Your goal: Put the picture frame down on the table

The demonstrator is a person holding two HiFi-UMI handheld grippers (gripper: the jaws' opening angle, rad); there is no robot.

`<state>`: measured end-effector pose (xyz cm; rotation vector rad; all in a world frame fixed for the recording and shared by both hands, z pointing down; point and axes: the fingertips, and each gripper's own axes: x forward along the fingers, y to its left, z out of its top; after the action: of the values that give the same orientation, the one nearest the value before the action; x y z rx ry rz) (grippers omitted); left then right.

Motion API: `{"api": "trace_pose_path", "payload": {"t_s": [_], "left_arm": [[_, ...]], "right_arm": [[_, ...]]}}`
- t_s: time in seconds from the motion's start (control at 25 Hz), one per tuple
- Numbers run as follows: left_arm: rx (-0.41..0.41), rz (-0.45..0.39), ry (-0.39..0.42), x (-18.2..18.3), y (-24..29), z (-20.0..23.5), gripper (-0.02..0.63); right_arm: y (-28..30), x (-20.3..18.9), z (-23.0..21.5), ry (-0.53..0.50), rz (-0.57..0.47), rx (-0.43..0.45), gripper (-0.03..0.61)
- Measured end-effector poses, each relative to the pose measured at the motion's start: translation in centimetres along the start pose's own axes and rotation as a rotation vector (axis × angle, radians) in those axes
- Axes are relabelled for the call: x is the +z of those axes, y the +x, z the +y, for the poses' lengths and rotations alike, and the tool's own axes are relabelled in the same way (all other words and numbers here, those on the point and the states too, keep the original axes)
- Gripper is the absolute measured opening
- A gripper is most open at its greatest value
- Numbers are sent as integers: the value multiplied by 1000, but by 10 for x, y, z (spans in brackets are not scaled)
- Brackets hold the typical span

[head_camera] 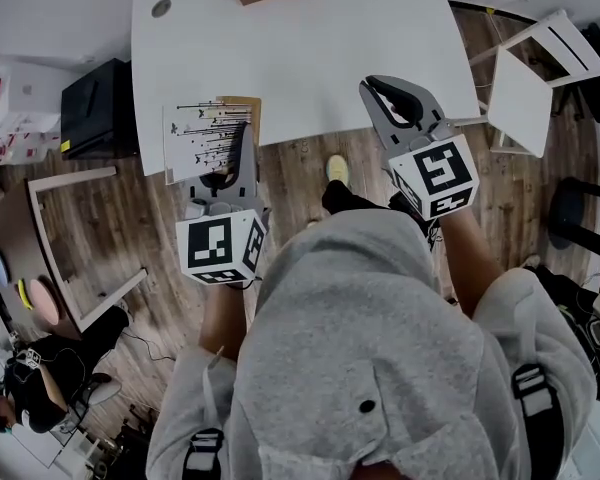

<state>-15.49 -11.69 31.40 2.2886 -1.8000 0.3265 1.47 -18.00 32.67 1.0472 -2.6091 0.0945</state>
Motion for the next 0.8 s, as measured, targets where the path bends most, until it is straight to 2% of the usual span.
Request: {"api": "trace_pose_path", "payload": {"t_s": [0.8], "left_arm": [[66,-13,19,21,76,0,84]], "right_arm": [[52,5,-67,17,-28,67,43]]}}
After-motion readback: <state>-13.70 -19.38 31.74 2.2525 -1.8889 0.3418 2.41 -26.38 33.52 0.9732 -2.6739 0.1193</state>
